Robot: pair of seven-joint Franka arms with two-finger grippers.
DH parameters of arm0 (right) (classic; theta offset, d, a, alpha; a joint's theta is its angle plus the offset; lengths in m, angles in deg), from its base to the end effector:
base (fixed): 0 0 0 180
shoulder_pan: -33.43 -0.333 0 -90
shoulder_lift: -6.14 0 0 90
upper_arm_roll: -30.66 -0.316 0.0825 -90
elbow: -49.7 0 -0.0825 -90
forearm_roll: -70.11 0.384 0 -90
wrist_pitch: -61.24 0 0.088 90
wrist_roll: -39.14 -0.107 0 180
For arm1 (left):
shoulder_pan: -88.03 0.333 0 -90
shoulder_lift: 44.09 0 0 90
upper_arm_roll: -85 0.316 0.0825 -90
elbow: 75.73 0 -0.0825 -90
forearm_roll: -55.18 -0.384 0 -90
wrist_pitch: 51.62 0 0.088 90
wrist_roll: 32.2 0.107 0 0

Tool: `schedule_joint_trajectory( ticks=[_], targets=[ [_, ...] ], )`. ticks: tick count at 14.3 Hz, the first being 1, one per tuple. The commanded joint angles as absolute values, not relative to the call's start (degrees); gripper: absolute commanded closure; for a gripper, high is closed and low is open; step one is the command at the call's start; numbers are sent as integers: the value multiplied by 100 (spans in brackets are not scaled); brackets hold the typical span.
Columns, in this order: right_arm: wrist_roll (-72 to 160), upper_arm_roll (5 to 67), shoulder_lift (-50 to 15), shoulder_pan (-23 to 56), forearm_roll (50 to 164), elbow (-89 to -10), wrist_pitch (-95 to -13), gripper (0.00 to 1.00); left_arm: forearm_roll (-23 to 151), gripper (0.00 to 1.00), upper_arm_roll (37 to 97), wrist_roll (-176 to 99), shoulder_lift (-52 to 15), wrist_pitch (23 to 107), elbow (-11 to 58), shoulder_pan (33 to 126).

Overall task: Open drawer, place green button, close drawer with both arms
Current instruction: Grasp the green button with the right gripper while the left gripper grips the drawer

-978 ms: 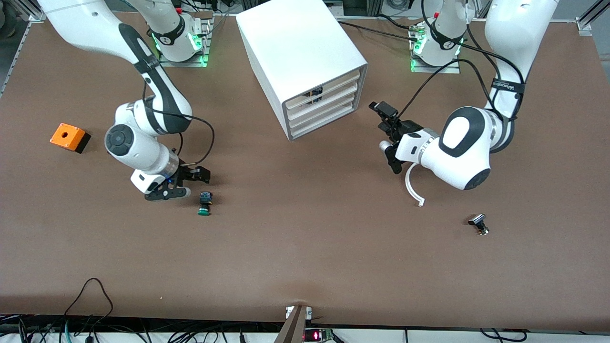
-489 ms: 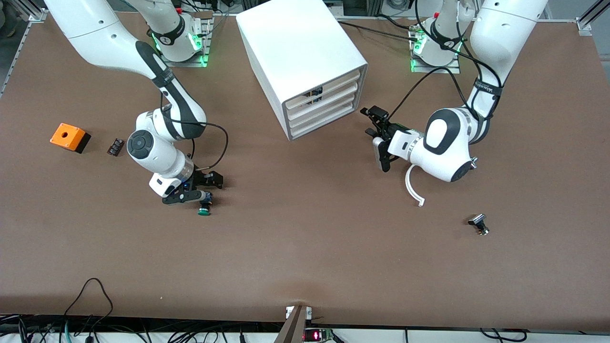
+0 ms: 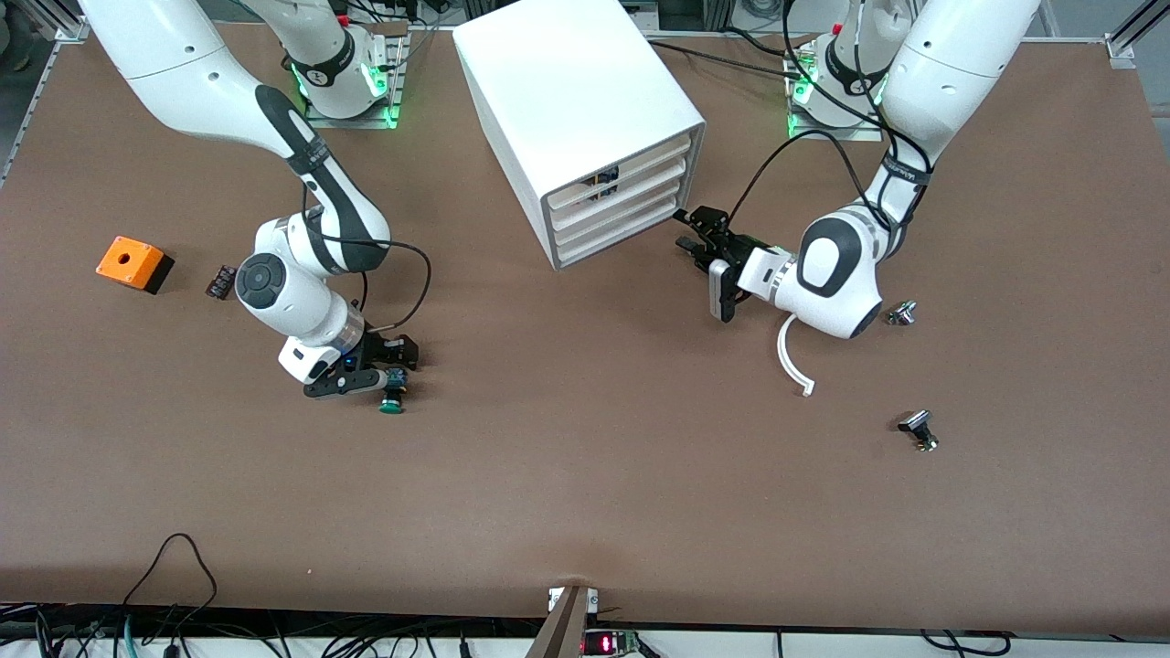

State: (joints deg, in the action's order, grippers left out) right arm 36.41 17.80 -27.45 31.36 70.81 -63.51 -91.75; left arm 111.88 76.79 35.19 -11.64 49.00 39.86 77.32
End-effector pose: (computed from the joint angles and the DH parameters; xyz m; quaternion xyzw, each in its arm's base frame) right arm 0.6041 0.1560 0.1859 -0.9930 -0.0788 -0.0501 0.0721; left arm 0.4767 -0.2434 0.1660 0.7541 -0.3480 -0.1504 0.5364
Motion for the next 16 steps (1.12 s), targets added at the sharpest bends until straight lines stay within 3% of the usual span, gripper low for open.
schedule_joint_trajectory(
  ticks=[1,6,9,14,15,16],
  targets=[
    [3747,1739,-2857,3176,7063,-6289,-9301,59,11380,40,7674,3723,-1183,5252,4142,7467],
    [3686,1739,-2848,3159,7063,-6254,-9292,99,11801,52,7543,4275,-1017,5305,4371,7326],
    [3520,1730,-2813,3141,7107,-6087,-8978,100,12135,52,7438,4497,-963,5306,4502,7326],
    [2519,1713,-2804,2992,7090,-4911,-7002,100,12311,55,7270,4497,-955,5437,4660,7335],
    [2291,1713,-2804,2957,7090,-4717,-6702,100,12312,63,7279,4497,-955,5446,4670,7326],
    [2027,1713,-2787,2913,7090,-4533,-6473,100,12303,92,7279,4506,-946,5437,4678,7326]
  ],
)
